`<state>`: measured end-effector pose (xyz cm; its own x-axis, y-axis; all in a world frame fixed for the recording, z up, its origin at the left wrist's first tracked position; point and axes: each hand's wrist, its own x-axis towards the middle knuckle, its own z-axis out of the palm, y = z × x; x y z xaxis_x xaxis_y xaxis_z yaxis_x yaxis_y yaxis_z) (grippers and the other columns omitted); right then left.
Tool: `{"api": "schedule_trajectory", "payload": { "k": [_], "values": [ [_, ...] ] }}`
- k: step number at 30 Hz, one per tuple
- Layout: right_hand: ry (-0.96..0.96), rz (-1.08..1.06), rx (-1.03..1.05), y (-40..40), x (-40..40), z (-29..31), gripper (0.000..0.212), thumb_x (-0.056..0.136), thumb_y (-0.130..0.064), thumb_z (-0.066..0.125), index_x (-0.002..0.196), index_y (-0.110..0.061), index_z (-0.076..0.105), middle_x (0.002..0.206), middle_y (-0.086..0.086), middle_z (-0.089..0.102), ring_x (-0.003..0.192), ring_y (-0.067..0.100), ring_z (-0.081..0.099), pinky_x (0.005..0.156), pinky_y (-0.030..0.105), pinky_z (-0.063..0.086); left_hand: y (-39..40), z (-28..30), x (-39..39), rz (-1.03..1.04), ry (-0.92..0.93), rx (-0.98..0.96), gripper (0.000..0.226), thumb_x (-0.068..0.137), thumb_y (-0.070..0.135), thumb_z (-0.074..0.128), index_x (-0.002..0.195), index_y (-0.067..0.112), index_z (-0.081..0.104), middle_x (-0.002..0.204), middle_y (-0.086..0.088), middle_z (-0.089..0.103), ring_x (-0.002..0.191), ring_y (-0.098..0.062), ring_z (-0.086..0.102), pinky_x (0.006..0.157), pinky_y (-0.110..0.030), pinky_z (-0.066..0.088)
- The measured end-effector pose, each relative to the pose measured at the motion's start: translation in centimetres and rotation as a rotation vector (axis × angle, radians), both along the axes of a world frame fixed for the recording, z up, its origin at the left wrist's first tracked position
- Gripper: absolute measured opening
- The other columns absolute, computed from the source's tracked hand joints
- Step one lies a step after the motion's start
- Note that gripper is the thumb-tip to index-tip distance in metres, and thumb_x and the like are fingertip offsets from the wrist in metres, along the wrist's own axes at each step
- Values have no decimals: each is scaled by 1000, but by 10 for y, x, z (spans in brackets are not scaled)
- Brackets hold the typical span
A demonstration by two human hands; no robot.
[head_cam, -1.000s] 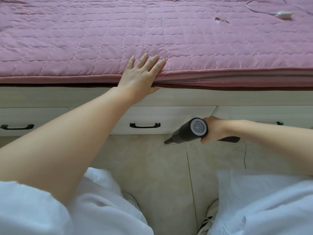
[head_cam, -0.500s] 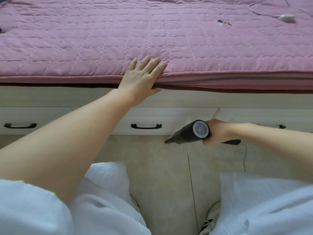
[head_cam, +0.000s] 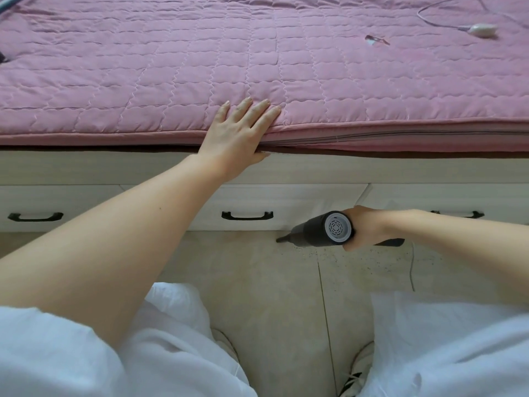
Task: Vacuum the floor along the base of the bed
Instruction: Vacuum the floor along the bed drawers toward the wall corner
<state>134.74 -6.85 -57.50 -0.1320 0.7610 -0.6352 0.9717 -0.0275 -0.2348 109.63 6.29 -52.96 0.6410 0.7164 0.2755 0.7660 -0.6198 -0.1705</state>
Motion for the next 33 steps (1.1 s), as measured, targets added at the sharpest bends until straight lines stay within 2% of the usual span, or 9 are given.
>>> {"api": "schedule_trajectory", "payload": {
  "k": [4, 7, 10, 16, 19, 22, 26, 28, 33],
  "values": [
    [-21, -27, -19, -4, 7, 3, 33, 75, -18, 71, 100, -23, 50, 87, -5, 59, 77, 12, 55, 57, 15, 41, 0, -1, 0, -8, -4, 13, 80, 90, 45, 62, 155, 23, 20, 161, -3, 23, 148, -29, 21, 118, -53, 17],
    [-42, -29, -37, -6, 13, 2, 30, 73, -19, 72, 94, -24, 50, 87, -2, 60, 73, 12, 55, 57, 17, 41, 0, -1, 0, -10, -4, 18, 80, 90, 44, 63, 155, 22, 20, 160, -3, 24, 148, -29, 21, 117, -54, 18],
    [-51, -14, -45, -6, 16, 3, 30, 74, -19, 72, 79, -29, 44, 77, -7, 55, 65, 6, 51, 54, 16, 39, 0, 0, 0, -4, 2, 16, 81, 90, 44, 62, 155, 23, 18, 161, -3, 23, 148, -29, 20, 118, -53, 17],
    [-39, -22, 11, -5, 17, -1, 29, 75, -18, 69, 75, -31, 43, 75, -8, 54, 65, 6, 50, 54, 17, 39, 0, -1, 0, -2, 7, 15, 82, 90, 44, 62, 156, 24, 16, 161, -3, 22, 148, -29, 19, 118, -53, 17],
    [-6, -15, 21, -3, 13, -2, 29, 77, -18, 68, 76, -32, 43, 78, -6, 56, 67, 7, 52, 58, 18, 41, -1, -1, 0, -4, 1, 16, 82, 90, 44, 63, 155, 23, 18, 161, -3, 23, 148, -29, 20, 118, -53, 18],
    [12, 4, 40, -2, 10, -3, 28, 78, -19, 66, 82, -35, 43, 80, -12, 55, 74, 10, 56, 61, 18, 44, -1, -1, 0, -7, -3, 21, 81, 90, 44, 63, 155, 23, 19, 160, -3, 24, 147, -29, 21, 117, -53, 18],
    [20, 30, 62, -1, 6, -4, 39, 81, -25, 67, 114, -31, 47, 94, -10, 57, 86, 12, 57, 69, 19, 43, -1, 0, 0, -5, 2, 16, 81, 91, 44, 61, 155, 23, 17, 161, -3, 21, 148, -29, 19, 118, -52, 16],
    [20, 36, 58, -1, 5, -6, 47, 81, -28, 69, 123, -28, 46, 98, -10, 56, 88, 11, 56, 72, 19, 42, 0, 0, -1, -7, 1, 14, 81, 91, 45, 61, 155, 23, 17, 161, -3, 20, 148, -28, 18, 118, -52, 16],
    [23, 35, 27, -5, 3, -10, 54, 79, -35, 73, 126, -29, 46, 108, -10, 58, 93, 10, 55, 81, 21, 45, -2, 2, 0, -11, -4, 15, 84, 89, 45, 64, 155, 23, 17, 161, -3, 22, 148, -29, 20, 117, -53, 18]
  ]
}}
